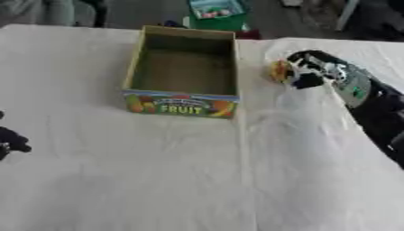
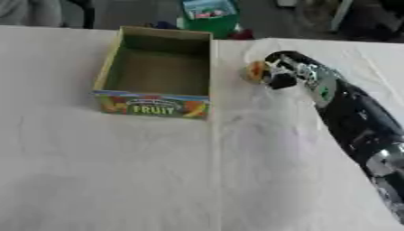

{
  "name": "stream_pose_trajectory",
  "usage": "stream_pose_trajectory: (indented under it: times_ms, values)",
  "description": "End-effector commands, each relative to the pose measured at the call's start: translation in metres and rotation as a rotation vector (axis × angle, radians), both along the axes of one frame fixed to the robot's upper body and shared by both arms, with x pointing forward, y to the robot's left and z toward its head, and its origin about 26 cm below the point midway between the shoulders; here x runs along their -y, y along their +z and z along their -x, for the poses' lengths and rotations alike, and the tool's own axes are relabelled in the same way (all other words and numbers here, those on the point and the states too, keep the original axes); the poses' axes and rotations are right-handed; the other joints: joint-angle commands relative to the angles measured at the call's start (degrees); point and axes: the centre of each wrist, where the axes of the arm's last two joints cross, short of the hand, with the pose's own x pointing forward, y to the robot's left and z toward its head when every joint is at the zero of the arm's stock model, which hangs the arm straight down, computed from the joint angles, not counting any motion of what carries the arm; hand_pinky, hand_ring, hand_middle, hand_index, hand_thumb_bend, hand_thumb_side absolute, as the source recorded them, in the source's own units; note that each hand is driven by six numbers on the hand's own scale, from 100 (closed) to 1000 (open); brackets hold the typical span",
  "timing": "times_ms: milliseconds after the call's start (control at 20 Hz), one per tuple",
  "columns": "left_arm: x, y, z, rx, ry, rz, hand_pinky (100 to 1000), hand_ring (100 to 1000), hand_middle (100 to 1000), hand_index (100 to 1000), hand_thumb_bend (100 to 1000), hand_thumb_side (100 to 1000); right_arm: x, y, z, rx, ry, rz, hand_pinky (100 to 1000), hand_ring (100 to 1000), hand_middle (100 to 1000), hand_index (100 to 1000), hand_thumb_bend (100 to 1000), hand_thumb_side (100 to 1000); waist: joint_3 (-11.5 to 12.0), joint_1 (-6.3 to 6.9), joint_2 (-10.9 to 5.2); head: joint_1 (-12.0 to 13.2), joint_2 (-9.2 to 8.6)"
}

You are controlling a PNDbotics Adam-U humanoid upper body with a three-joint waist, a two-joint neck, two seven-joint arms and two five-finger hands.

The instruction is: Pick up objects on the table and place them in the box.

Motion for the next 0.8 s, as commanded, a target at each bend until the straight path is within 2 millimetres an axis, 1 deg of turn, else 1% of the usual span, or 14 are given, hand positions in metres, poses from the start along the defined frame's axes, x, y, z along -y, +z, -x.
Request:
stream_pose_trajectory:
  times_ms: [50, 250, 300, 350, 400, 450, 500, 550, 600, 650, 700, 750, 800]
  values:
    - [-0.002, 0.009, 0.0, 0.032, -0.004, -0.012, 468, 490, 448, 740, 100, 773, 0.002, 0.014, -0.003, 0.008, 0.019, 0.045, 861, 857, 849, 906, 100, 290, -0.22, 0.34, -0.88, -0.1, -0.54]
    - [-0.002, 0.008, 0.0, 0.029, 0.0, -0.01, 468, 489, 447, 739, 100, 774, -0.003, 0.023, -0.005, 0.032, 0.069, 0.081, 843, 844, 833, 881, 100, 279, -0.59, 0.45, -0.92, -0.03, -0.43]
    - [-0.002, 0.008, 0.0, 0.029, 0.0, -0.01, 468, 489, 447, 739, 100, 774, -0.004, 0.025, -0.005, 0.047, 0.08, 0.09, 830, 827, 814, 847, 100, 267, -0.66, 0.44, -0.95, -0.02, -0.43]
    - [-0.002, 0.008, 0.0, 0.029, 0.001, -0.009, 468, 489, 447, 739, 100, 774, -0.006, 0.027, -0.006, 0.065, 0.089, 0.097, 826, 822, 807, 832, 100, 263, -0.73, 0.43, -0.98, 0.01, -0.43]
    - [-0.002, 0.008, 0.0, 0.029, 0.001, -0.008, 468, 489, 447, 739, 100, 774, -0.008, 0.029, -0.007, 0.089, 0.099, 0.102, 803, 795, 772, 725, 100, 246, -0.8, 0.43, -1.0, 0.08, -0.44]
    - [-0.002, 0.008, 0.0, 0.029, 0.001, -0.007, 468, 489, 447, 739, 100, 774, -0.009, 0.032, -0.007, 0.117, 0.108, 0.105, 793, 782, 753, 665, 100, 238, -0.87, 0.43, -1.02, 0.13, -0.46]
    - [-0.002, 0.008, 0.0, 0.028, 0.002, -0.007, 468, 489, 447, 739, 100, 775, -0.011, 0.035, -0.008, 0.149, 0.114, 0.102, 763, 745, 696, 519, 100, 219, -0.92, 0.44, -1.03, 0.17, -0.49]
    - [-0.002, 0.008, 0.0, 0.028, 0.003, -0.006, 468, 489, 447, 739, 100, 775, -0.012, 0.037, -0.008, 0.181, 0.116, 0.091, 759, 741, 689, 503, 100, 217, -0.95, 0.44, -1.05, 0.19, -0.52]
    - [-0.002, 0.008, 0.0, 0.028, 0.004, -0.005, 468, 488, 447, 739, 100, 774, -0.013, 0.038, -0.008, 0.209, 0.117, 0.079, 737, 715, 643, 390, 100, 211, -0.95, 0.44, -1.07, 0.18, -0.54]
    - [-0.002, 0.008, 0.0, 0.029, 0.004, -0.005, 468, 488, 447, 739, 100, 774, -0.014, 0.038, -0.008, 0.234, 0.117, 0.069, 731, 702, 623, 342, 100, 208, -0.95, 0.43, -1.08, 0.17, -0.57]
    - [-0.002, 0.008, 0.0, 0.029, 0.004, -0.004, 469, 489, 447, 739, 100, 774, -0.015, 0.037, -0.008, 0.255, 0.117, 0.06, 718, 672, 594, 272, 100, 204, -0.94, 0.42, -1.08, 0.17, -0.61]
    - [-0.002, 0.008, 0.0, 0.029, 0.004, -0.004, 469, 489, 447, 739, 100, 774, -0.017, 0.036, -0.008, 0.273, 0.117, 0.054, 715, 664, 588, 261, 100, 203, -0.92, 0.41, -1.08, 0.17, -0.64]
    - [-0.002, 0.008, 0.0, 0.029, 0.004, -0.004, 469, 488, 447, 739, 100, 774, -0.018, 0.035, -0.009, 0.291, 0.118, 0.048, 698, 603, 541, 198, 100, 200, -0.9, 0.4, -1.08, 0.16, -0.66]
